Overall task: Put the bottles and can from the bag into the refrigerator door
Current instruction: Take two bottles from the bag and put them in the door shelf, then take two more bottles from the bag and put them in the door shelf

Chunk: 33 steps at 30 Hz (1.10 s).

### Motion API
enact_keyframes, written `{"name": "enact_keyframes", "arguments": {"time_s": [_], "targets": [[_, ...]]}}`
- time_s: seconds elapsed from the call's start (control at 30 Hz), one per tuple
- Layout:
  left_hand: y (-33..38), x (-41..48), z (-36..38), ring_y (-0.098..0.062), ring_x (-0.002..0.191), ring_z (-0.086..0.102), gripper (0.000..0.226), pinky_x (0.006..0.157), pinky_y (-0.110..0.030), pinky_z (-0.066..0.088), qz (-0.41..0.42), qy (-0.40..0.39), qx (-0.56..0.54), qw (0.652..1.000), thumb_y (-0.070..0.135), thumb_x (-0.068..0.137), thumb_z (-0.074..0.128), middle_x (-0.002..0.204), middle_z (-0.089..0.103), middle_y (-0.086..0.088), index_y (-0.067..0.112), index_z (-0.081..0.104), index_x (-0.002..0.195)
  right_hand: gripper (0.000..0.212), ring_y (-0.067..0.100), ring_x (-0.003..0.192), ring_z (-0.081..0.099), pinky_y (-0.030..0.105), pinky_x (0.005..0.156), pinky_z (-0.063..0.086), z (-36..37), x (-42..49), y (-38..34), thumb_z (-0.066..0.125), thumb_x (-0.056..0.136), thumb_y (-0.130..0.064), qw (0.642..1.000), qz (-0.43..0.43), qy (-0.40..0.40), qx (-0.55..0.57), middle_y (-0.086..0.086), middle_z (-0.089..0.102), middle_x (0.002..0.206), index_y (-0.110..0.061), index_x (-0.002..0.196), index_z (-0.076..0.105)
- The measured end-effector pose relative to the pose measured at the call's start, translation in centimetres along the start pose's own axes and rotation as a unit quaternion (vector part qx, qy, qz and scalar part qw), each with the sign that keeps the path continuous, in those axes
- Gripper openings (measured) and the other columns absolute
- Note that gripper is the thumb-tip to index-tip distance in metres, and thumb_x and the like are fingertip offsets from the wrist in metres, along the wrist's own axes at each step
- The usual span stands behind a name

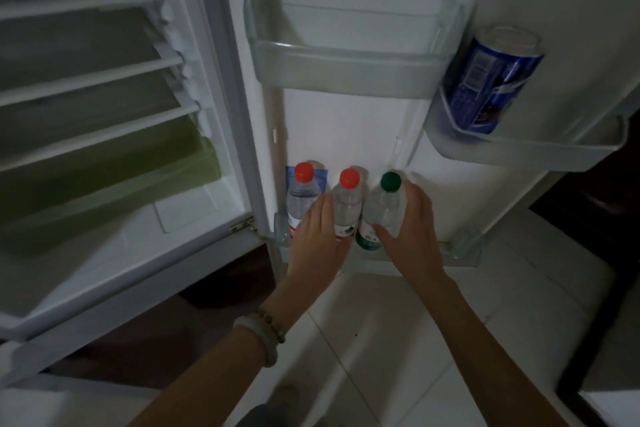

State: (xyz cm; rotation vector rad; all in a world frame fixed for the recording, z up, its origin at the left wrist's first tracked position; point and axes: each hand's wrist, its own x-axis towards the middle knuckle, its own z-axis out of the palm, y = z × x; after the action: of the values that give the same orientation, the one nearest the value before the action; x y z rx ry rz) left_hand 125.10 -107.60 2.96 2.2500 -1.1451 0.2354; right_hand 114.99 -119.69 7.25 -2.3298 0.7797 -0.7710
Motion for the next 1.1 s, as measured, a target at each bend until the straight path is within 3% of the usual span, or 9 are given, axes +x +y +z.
{"name": "enact_keyframes", "arguments": {"time_s": [0.1,0.2,0.33,0.43,0.63,0.8,0.87,1.0,1.1], "targets": [[0.1,-2.1,-2.2,-0.035,0.131,0.042,0.078,0.106,-0.050,0.037,-0.007,-0.012,0.099,0.995,0.042,0.080,0.062,0.141,0.044,-0.021,-0.003,0.037,0.138,0.070,0.035,0.126,0.040,0.042,0.103,0.036,-0.3,-2.0,-2.3,0.073,0.078,-0.018,0.995,-0.090,-0.011,-0.047,0.023,0.042,0.137,-0.002,0.136,0.036],[-0.4,-5.1,-3.7,-0.034,0.130,0.044,0.082,0.106,-0.049,0.035,-0.023,0.002,0.155,0.988,0.039,0.072,0.073,0.139,0.046,-0.021,-0.002,0.042,0.135,0.056,0.033,0.118,0.046,0.037,0.103,0.037,0.8,-3.8,-3.8,0.060,0.084,-0.028,0.980,-0.182,-0.053,-0.058,0.024,0.052,0.127,0.000,0.129,0.042],[-2.5,-9.8,-6.6,-0.032,0.125,0.050,0.071,0.100,-0.046,0.044,-0.099,0.019,0.195,0.975,0.041,0.076,0.064,0.136,0.051,-0.020,-0.001,0.047,0.131,0.066,0.037,0.118,0.048,0.046,0.099,0.043,4.2,-6.5,-6.3,0.074,0.073,-0.015,0.956,-0.248,-0.149,-0.047,0.023,0.051,0.128,-0.002,0.130,0.042],[-4.8,-14.7,-9.7,-0.032,0.123,0.052,0.076,0.100,-0.046,0.043,-0.199,-0.003,0.232,0.952,0.040,0.070,0.074,0.133,0.053,-0.019,-0.001,0.049,0.130,0.066,0.036,0.119,0.048,0.045,0.098,0.044,7.4,-9.2,-9.5,0.076,0.073,-0.017,0.927,-0.303,-0.216,-0.043,0.021,0.050,0.129,-0.004,0.130,0.044],[-8.8,-25.6,-16.6,-0.030,0.123,0.052,0.084,0.101,-0.041,0.042,-0.401,-0.019,0.252,0.881,0.044,0.069,0.075,0.135,0.053,-0.015,0.002,0.044,0.135,0.066,0.034,0.113,0.054,0.046,0.094,0.047,13.9,-14.8,-18.2,0.078,0.071,-0.017,0.837,-0.443,-0.321,-0.010,0.018,0.055,0.122,-0.003,0.127,0.047],[-11.4,-34.2,-22.0,-0.023,0.142,0.021,0.078,0.115,-0.036,0.014,-0.498,0.006,0.264,0.826,0.047,0.092,0.047,0.155,0.021,-0.010,0.007,0.010,0.149,0.066,0.037,0.116,0.051,0.048,0.097,0.044,19.4,-21.5,-26.0,0.076,0.072,-0.017,0.764,-0.506,-0.400,0.023,0.021,0.053,0.126,0.000,0.129,0.047],[-12.8,-37.9,-24.2,-0.023,0.142,0.022,0.078,0.115,-0.036,0.015,-0.532,0.009,0.266,0.804,0.047,0.092,0.048,0.155,0.023,-0.010,0.008,0.012,0.149,0.066,0.038,0.116,0.051,0.045,0.097,0.042,21.3,-24.6,-29.0,0.077,0.072,-0.014,0.739,-0.520,-0.427,0.036,0.022,0.053,0.125,0.001,0.128,0.047],[-16.2,-44.9,-28.3,-0.028,0.132,0.041,0.077,0.109,-0.040,0.031,-0.595,0.043,0.261,0.759,0.044,0.083,0.063,0.144,0.043,-0.012,0.007,0.032,0.143,0.068,0.030,0.123,0.045,0.039,0.101,0.038,25.2,-30.9,-34.8,0.073,0.077,-0.017,0.684,-0.554,-0.471,0.054,0.017,0.048,0.132,-0.003,0.135,0.040],[-18.7,-49.3,-31.3,-0.026,0.136,0.034,0.077,0.111,-0.038,0.026,-0.626,0.042,0.247,0.738,0.053,0.087,0.054,0.148,0.036,-0.009,0.011,0.026,0.145,0.068,0.024,0.127,0.039,0.033,0.103,0.033,28.0,-35.4,-39.0,0.068,0.081,-0.020,0.655,-0.560,-0.503,0.069,0.012,0.042,0.138,-0.009,0.139,0.034]]}}
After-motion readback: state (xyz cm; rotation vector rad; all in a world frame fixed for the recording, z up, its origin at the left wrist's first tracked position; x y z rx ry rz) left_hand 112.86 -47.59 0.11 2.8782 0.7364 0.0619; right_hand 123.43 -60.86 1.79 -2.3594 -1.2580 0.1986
